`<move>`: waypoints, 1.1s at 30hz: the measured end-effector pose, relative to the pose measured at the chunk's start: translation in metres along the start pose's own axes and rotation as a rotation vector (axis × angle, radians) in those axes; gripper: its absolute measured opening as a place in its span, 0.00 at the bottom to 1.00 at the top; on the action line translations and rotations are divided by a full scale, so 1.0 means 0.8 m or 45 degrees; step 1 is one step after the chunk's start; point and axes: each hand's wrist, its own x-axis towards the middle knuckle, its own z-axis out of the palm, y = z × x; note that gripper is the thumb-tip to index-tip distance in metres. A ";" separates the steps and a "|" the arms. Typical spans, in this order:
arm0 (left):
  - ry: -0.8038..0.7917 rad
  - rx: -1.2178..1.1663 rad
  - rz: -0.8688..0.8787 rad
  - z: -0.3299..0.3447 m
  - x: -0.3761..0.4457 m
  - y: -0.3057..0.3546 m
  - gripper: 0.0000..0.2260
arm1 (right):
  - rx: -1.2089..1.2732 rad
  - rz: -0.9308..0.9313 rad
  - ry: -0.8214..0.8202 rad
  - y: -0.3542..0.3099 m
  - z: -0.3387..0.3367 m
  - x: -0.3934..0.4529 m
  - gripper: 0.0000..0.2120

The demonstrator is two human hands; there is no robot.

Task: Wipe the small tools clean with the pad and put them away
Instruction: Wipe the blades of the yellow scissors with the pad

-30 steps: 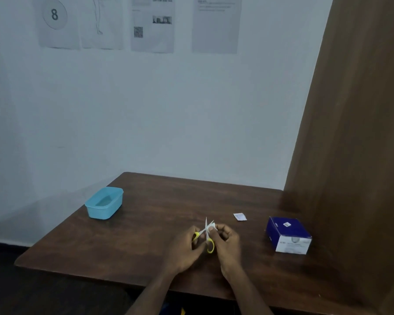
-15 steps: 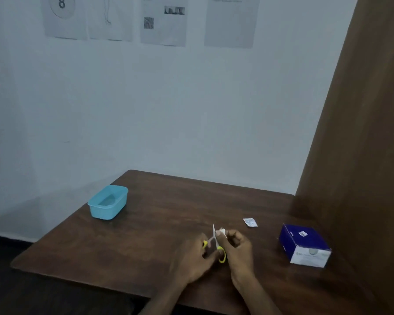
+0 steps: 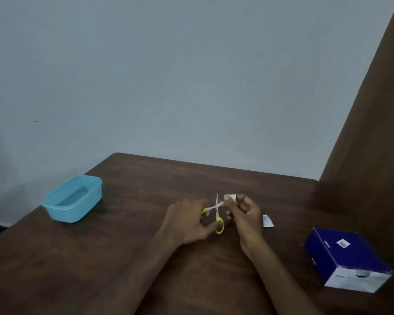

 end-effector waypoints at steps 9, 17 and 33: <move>0.035 -0.057 -0.092 0.038 0.028 -0.008 0.28 | 0.018 -0.045 -0.044 0.007 -0.009 0.027 0.07; 0.067 -0.161 -0.157 0.033 0.027 -0.007 0.29 | -0.047 -0.071 -0.118 0.008 -0.005 0.020 0.03; 0.048 -0.121 0.016 0.035 0.021 -0.008 0.28 | -0.221 -0.163 -0.091 0.022 -0.008 0.023 0.06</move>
